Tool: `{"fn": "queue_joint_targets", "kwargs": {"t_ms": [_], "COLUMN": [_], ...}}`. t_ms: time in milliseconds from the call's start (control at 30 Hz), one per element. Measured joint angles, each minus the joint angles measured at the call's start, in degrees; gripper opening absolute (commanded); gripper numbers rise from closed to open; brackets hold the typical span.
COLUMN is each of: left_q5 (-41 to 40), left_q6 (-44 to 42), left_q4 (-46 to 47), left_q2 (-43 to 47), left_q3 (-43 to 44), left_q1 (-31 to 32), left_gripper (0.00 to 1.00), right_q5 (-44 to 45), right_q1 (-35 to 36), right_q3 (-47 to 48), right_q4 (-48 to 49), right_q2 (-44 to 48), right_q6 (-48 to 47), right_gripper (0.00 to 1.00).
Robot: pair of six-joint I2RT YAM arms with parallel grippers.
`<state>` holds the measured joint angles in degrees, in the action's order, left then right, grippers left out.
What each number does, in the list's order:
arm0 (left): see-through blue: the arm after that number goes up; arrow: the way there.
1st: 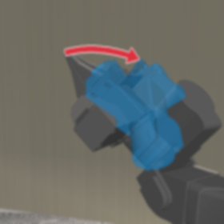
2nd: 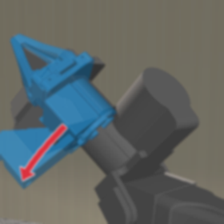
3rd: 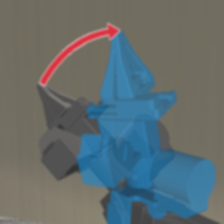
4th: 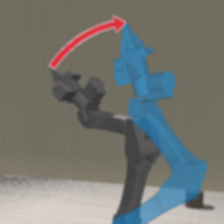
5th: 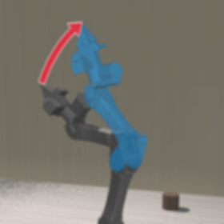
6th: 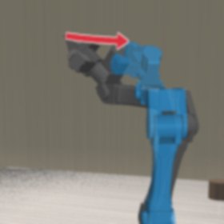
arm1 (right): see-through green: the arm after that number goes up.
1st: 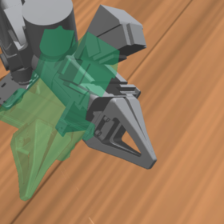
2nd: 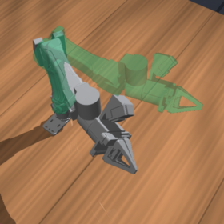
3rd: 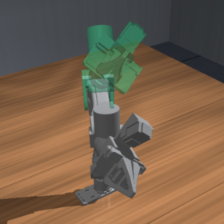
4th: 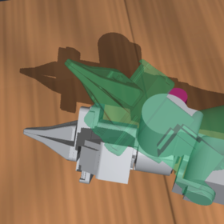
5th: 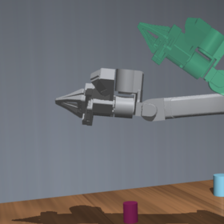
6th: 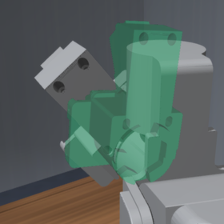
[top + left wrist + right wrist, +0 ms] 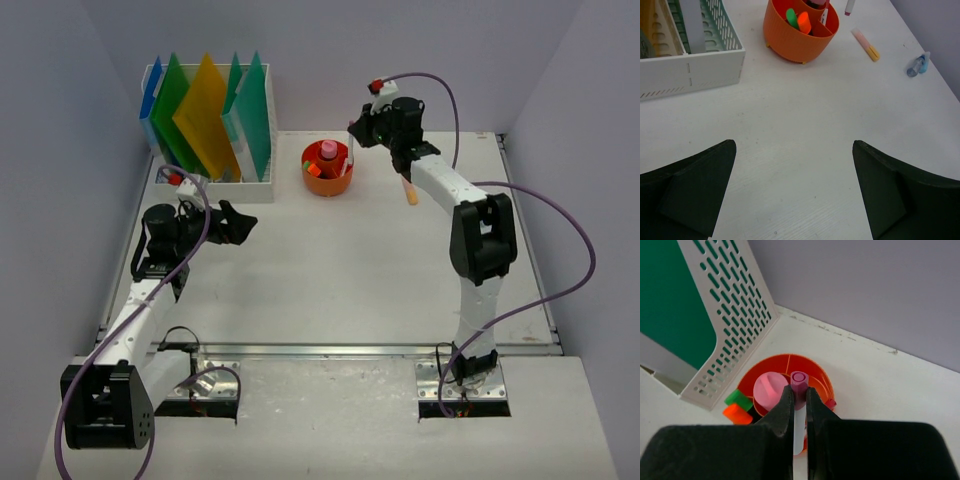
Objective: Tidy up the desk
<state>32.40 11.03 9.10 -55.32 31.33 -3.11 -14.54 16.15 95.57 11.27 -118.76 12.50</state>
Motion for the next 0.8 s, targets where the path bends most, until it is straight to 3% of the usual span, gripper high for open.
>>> {"fn": "queue_joint_targets", "kwargs": {"t_ms": [400, 800], "left_q5": [-0.07, -0.23], "left_q6": [-0.10, -0.51], "left_q4": [1.17, 1.35], "left_q2": [-1.40, -1.93], "left_q3": [-0.20, -0.26], "left_q1": [0.00, 0.00], "left_gripper": [1.00, 1.00], "right_q5": [1.26, 0.79], "right_q1": [-0.27, -0.27], "right_q3": [-0.34, -9.36], "right_q4": [12.28, 14.38], "right_q2": [-2.27, -3.26], "right_q6": [6.22, 6.06], "right_gripper": [0.00, 0.00]}}
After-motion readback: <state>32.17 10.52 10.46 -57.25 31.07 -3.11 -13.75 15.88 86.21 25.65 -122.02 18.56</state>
